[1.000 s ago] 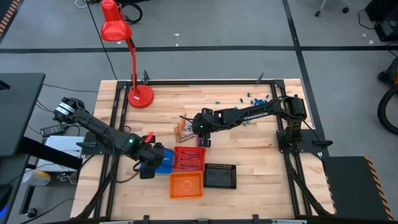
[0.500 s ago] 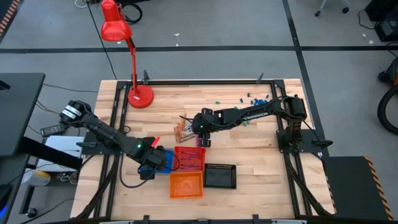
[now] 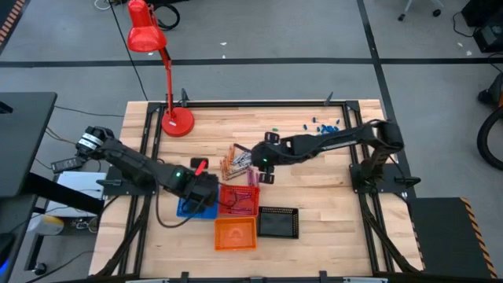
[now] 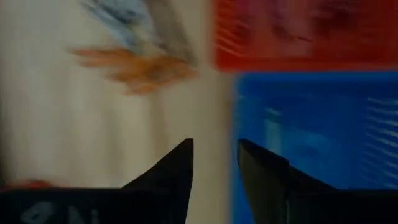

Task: Sort crayons
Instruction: Put the orange crayon into the black bin

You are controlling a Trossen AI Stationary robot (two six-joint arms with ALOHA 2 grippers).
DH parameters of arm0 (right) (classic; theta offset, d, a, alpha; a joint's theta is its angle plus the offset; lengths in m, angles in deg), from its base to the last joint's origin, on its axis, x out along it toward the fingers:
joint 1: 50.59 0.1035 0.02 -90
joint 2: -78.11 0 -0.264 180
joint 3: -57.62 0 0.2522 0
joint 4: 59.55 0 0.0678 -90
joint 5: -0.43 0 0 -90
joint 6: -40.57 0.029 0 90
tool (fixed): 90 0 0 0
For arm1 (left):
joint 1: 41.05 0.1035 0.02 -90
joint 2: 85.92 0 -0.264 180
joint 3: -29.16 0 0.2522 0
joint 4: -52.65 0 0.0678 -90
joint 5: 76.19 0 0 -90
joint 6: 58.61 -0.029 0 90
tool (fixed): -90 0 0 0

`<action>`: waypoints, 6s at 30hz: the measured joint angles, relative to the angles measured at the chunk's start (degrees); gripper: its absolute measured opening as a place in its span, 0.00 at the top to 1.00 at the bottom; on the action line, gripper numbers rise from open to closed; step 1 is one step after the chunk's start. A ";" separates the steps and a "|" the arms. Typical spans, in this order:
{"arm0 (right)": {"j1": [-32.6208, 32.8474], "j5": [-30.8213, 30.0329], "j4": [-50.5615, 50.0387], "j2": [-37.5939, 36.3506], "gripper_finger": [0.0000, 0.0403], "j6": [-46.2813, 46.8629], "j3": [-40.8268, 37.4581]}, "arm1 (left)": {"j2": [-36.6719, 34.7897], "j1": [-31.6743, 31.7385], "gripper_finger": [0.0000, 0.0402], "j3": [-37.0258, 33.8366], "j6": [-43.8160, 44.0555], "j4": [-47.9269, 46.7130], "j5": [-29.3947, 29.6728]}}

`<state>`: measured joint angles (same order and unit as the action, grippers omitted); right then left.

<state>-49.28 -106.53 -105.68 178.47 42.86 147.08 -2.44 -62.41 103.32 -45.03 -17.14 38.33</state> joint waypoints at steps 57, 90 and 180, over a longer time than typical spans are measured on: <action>13.29 -14.97 47.38 -20.83 0.58 -0.55 -40.00 | 15.36 39.68 0.66 -0.02 -12.75 29.64 -16.17; 13.12 -13.31 49.05 -20.81 0.58 -0.96 -39.98 | 21.41 38.17 0.66 0.12 2.97 29.56 -16.98; 6.10 -27.20 31.59 -29.81 0.58 9.99 -41.38 | 23.99 14.13 0.90 5.19 -0.84 69.10 -45.64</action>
<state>-43.17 -133.73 -74.09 148.66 52.85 105.71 21.55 -48.28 108.51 -45.87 51.97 -7.31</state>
